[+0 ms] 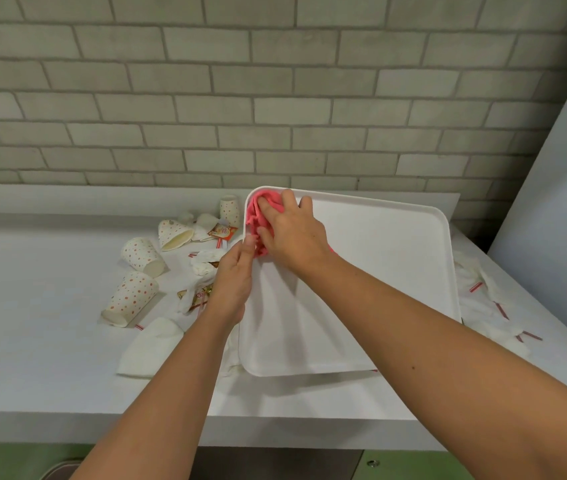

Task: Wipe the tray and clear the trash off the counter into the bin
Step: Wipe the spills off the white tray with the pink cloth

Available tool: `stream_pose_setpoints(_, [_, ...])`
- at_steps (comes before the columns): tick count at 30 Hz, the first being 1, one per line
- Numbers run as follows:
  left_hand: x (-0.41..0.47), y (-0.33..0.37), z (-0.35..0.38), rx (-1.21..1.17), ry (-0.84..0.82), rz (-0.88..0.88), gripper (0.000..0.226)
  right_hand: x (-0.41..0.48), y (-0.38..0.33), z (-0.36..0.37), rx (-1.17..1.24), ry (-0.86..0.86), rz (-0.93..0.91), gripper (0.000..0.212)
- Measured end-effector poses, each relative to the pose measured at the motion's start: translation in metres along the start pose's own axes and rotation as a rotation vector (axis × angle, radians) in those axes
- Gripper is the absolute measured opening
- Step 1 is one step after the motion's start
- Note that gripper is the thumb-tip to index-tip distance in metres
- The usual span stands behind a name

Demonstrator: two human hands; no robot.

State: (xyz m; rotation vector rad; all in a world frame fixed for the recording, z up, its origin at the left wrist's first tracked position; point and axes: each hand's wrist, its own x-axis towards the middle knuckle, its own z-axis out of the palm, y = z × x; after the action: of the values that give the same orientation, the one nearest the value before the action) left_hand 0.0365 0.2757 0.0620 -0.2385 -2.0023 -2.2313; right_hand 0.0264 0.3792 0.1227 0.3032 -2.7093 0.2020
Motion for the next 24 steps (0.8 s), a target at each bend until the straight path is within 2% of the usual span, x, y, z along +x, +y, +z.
stream_pose_setpoints(9, [0.003,-0.002,0.005,0.042,-0.022,-0.008,0.02,-0.009,0.045,-0.009,-0.004,-0.008,0.113,0.054])
stream_pose_setpoints(18, [0.009,0.0,0.018,0.092,-0.034,0.0,0.021,-0.027,0.098,0.001,0.024,0.063,0.278,0.042])
stream_pose_setpoints(24, [0.008,-0.001,0.018,0.129,-0.015,0.014,0.02,-0.046,0.142,0.005,0.034,0.057,0.495,0.041])
